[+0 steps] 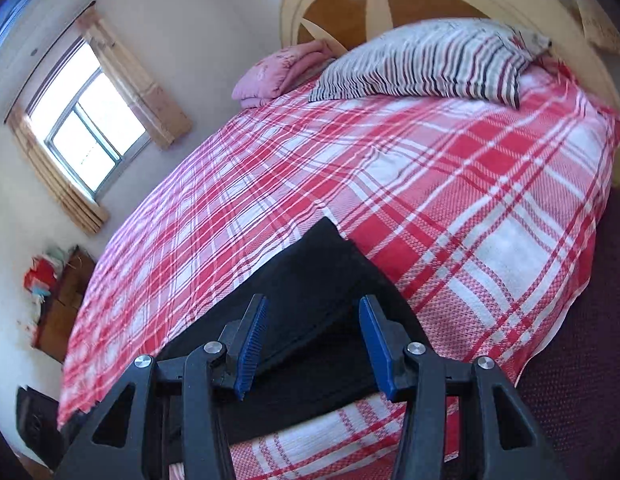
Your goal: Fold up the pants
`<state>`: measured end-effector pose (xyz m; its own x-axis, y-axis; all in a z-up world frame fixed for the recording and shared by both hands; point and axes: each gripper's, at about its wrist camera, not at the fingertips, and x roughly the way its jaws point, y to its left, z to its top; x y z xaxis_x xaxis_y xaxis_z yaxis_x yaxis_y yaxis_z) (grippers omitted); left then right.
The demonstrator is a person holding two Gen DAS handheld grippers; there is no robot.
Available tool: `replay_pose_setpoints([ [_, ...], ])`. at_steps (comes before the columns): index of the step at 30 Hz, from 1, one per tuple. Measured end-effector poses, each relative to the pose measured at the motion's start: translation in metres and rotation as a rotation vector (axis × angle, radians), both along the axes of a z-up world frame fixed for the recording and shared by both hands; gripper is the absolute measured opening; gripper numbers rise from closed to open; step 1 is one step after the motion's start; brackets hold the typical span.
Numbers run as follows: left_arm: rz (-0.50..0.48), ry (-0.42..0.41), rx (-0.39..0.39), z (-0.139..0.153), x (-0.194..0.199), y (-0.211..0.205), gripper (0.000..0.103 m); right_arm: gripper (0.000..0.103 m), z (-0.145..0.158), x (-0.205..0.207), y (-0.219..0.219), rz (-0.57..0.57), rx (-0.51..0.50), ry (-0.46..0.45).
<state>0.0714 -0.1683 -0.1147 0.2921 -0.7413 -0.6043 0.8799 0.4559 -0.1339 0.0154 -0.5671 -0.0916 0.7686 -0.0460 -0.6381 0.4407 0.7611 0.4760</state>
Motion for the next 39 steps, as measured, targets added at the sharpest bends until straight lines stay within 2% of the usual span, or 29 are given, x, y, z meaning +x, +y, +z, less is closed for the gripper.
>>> replay_pose_setpoints([
  [4, -0.042, 0.021, 0.038, -0.009, -0.006, -0.024, 0.069, 0.049, -0.002, 0.000, -0.002, -0.012, 0.005, 0.007],
  [8, -0.041, 0.044, 0.064, -0.021, -0.007, -0.030, 0.066, 0.047, -0.003, -0.005, -0.011, -0.044, 0.015, 0.020],
  [12, -0.033, 0.000, 0.129, -0.030, -0.013, -0.040, 0.065, 0.047, -0.005, -0.004, -0.014, -0.042, 0.036, 0.017],
  [13, -0.035, -0.008, 0.139, -0.032, -0.013, -0.042, 0.059, 0.047, -0.007, -0.003, -0.013, -0.040, 0.038, 0.019],
  [15, -0.039, -0.004, 0.156, -0.036, -0.012, -0.044, 0.053, 0.037, -0.011, 0.003, -0.011, -0.031, 0.029, 0.030],
  [17, -0.022, 0.004, 0.158, -0.039, -0.007, -0.044, 0.049, 0.031, -0.015, 0.006, -0.010, -0.027, 0.032, 0.020],
  [20, -0.007, 0.004, 0.157, -0.039, -0.004, -0.042, 0.037, 0.015, -0.021, 0.008, -0.012, -0.036, 0.026, 0.019],
  [21, 0.001, 0.002, 0.158, -0.038, -0.003, -0.041, 0.030, 0.008, -0.023, 0.008, -0.013, -0.032, 0.025, 0.016],
  [22, 0.004, 0.008, 0.153, -0.037, -0.002, -0.040, 0.021, 0.006, -0.023, 0.008, -0.013, -0.026, 0.025, 0.007],
  [24, 0.005, 0.030, 0.131, -0.034, 0.001, -0.036, 0.013, 0.006, -0.020, 0.008, -0.011, -0.023, 0.015, -0.012],
  [28, 0.033, 0.074, 0.085, -0.030, 0.008, -0.027, 0.007, 0.006, -0.003, 0.001, -0.002, 0.001, -0.016, -0.077],
  [32, 0.053, 0.084, 0.030, -0.020, 0.010, -0.015, 0.006, 0.005, 0.019, -0.012, 0.008, 0.024, -0.043, -0.139],
  [36, 0.029, 0.090, 0.021, -0.018, 0.006, -0.013, 0.006, 0.005, 0.030, -0.022, 0.015, 0.032, -0.056, -0.153],
  [39, -0.001, 0.116, 0.026, -0.025, -0.002, -0.013, 0.006, 0.005, 0.023, -0.029, 0.014, 0.022, -0.070, -0.115],
])
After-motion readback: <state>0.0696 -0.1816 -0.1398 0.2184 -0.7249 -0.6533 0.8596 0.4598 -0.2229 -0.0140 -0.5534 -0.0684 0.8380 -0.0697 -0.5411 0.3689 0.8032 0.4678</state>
